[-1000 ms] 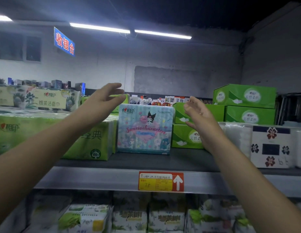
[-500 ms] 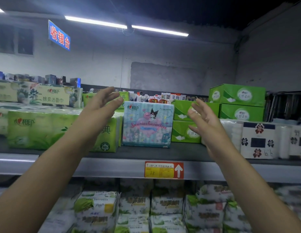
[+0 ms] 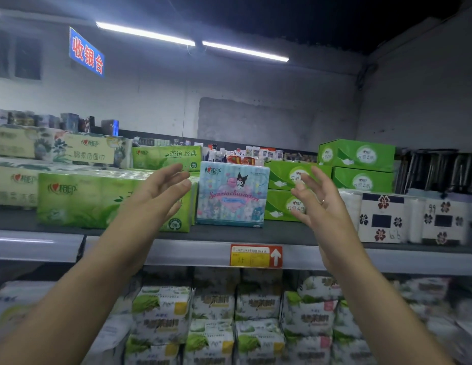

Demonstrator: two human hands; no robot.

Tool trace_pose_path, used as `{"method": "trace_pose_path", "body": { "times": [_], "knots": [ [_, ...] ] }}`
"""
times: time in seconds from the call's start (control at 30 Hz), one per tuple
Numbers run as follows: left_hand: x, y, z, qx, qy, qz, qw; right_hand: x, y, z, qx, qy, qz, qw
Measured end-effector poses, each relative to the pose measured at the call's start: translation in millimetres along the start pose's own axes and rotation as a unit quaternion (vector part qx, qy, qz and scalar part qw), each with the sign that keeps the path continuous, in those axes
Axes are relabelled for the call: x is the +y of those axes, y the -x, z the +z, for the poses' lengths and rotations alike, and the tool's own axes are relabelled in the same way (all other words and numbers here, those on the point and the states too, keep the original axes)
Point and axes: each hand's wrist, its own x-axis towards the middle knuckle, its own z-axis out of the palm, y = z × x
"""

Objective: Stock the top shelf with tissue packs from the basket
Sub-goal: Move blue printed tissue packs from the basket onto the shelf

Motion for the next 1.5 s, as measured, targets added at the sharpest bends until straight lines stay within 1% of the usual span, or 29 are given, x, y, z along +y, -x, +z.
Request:
{"method": "trace_pose_path", "body": {
  "times": [0.13,0.4,0.67,0.9,1.23,1.5],
  "knots": [
    [0,22,-2,-0.005,-0.019,-0.017,1.0,-4,20,-4,-0.022,0.006,0.009,1.0],
    [19,51,8,0.013,-0.009,-0.015,1.0,-12,40,-19,-0.028,-0.016,0.03,0.999],
    [34,74,28,0.032,-0.013,-0.019,0.999,-31,48,-39,-0.05,-0.031,0.026,0.998],
    [36,94,31,0.026,-0.034,-0.039,0.998,-30,69,-39,-0.048,-0.043,0.047,0.997],
    [36,89,-6,-0.012,-0.004,-0.041,0.999,-40,81,-2,-0.026,-0.036,0.037,0.998],
    [30,76,-46,-0.049,0.009,-0.054,0.997,-33,91,40,0.025,-0.062,0.055,0.996]
  ]
}}
